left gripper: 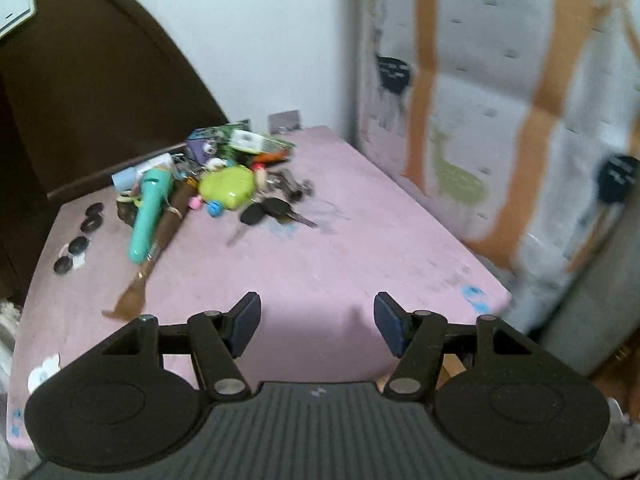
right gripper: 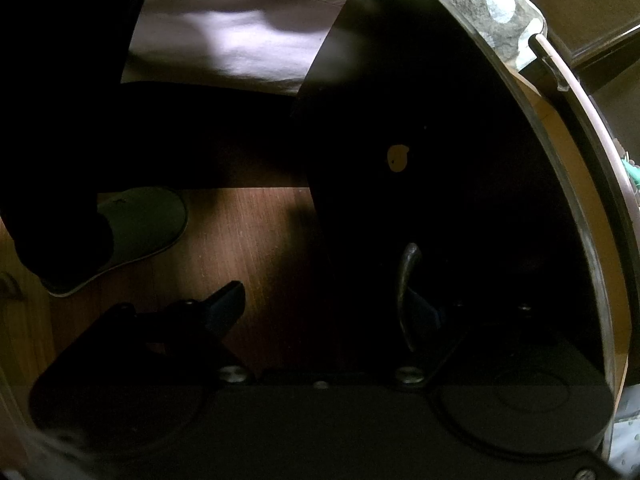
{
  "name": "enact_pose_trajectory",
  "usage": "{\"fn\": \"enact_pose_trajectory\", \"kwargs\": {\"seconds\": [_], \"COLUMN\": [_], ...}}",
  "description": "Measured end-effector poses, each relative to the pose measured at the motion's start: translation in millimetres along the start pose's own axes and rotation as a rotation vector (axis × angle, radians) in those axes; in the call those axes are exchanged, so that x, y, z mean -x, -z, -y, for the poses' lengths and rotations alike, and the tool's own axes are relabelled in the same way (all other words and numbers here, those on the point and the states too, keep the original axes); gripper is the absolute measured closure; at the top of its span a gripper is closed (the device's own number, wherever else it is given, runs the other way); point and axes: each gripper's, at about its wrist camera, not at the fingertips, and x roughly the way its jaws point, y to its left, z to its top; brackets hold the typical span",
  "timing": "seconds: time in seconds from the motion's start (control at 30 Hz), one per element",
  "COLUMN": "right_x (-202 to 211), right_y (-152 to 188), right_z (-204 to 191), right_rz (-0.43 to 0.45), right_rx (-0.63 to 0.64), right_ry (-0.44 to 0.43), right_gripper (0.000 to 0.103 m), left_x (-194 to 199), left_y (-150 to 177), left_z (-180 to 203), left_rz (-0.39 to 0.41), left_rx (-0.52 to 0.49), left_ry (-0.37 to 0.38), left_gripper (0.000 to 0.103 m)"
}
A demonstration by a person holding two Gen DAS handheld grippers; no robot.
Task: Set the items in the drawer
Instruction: 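Grasp the black car key with the left tool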
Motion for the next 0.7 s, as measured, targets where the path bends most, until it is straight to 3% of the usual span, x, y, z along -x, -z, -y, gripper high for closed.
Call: {"fn": "enact_pose_trajectory", "kwargs": {"seconds": [0.3, 0.7], "right_x": [0.3, 1.0], "right_y": [0.9, 2.3], "right_z": [0.8, 1.3], "right_rz": [0.004, 0.01], "right_rx": [-0.001, 0.005], "right_ry": [-0.001, -0.002], "right_gripper": [0.015, 0.015], "left_x": [-55.1, -111.9], "left_y": [-31.1, -63.6], "left_z": [-21.7, -31.3], "left_rz": [0.049, 0.05], "left_rx": [0.02, 0.065], "left_ry": [-0.042, -0.129], "left_gripper": [0.042, 0.068]}}
